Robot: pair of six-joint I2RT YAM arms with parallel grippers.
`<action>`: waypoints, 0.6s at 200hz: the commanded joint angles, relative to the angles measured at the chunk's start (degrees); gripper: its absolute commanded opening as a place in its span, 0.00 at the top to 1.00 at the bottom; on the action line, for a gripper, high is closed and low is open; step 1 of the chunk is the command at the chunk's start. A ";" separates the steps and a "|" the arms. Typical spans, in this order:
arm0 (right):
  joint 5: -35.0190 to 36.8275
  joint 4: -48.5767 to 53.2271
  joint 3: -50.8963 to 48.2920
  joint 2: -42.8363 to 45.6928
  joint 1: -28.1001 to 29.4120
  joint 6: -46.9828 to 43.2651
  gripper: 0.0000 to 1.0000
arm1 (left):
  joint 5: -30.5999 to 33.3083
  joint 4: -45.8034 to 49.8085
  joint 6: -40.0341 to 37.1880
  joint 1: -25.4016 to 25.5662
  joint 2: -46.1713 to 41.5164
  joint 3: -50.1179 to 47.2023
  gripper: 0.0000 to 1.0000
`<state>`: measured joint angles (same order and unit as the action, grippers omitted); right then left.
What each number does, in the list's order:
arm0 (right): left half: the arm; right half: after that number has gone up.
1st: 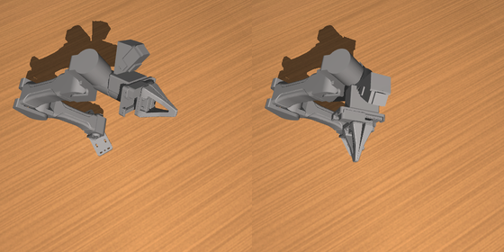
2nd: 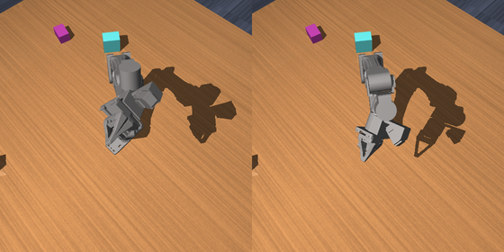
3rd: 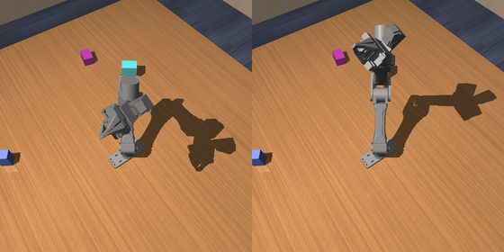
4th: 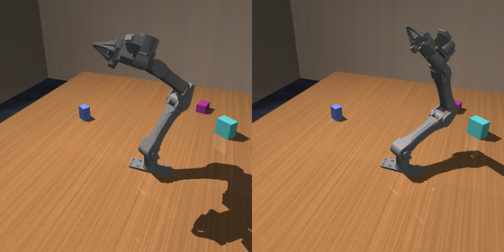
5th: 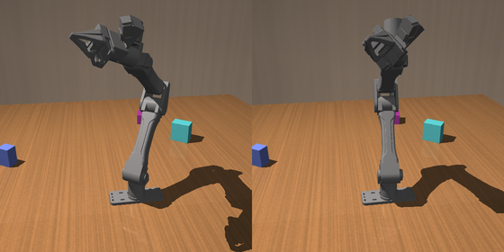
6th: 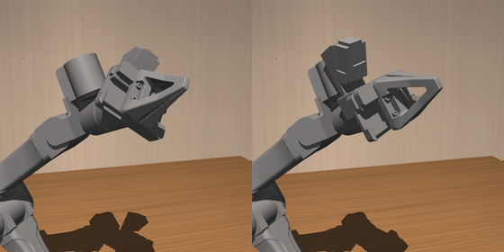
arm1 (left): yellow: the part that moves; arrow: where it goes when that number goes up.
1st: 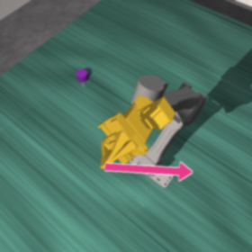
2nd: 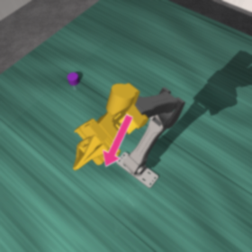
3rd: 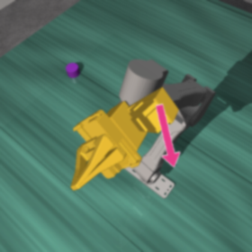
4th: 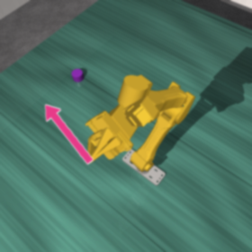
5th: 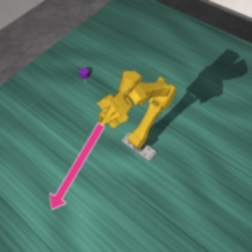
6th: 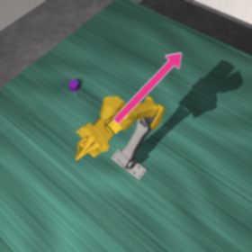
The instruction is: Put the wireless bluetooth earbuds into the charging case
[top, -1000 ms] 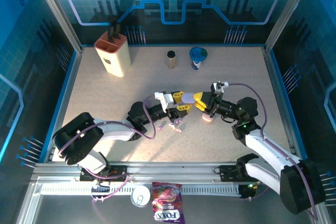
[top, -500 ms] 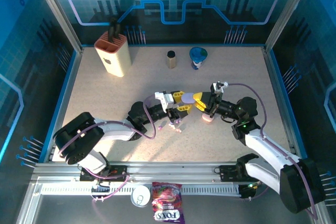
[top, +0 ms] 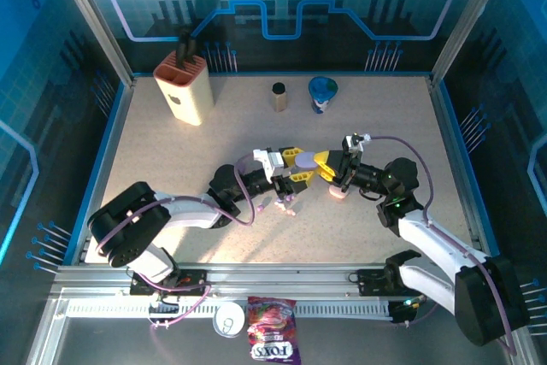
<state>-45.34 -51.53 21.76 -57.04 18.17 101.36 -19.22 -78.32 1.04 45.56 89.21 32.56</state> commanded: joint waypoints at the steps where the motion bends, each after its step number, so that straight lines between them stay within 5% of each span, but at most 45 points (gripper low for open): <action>1: 0.13 -2.18 -0.36 -0.35 -0.85 -0.47 0.93 | -2.66 -2.01 0.37 0.23 0.53 1.56 0.50; 70: 0.00 -3.48 -0.38 -0.44 -0.84 -0.02 0.93 | -2.49 -2.01 0.23 0.23 0.97 1.28 0.51; 120: 0.51 -3.85 -1.00 0.08 -0.86 0.22 0.92 | -3.08 -2.02 0.25 0.24 1.46 1.63 0.64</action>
<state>-45.67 -52.77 21.37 -57.30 17.91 101.56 -19.44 -78.81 1.43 45.50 89.73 32.56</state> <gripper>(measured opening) 0.219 0.411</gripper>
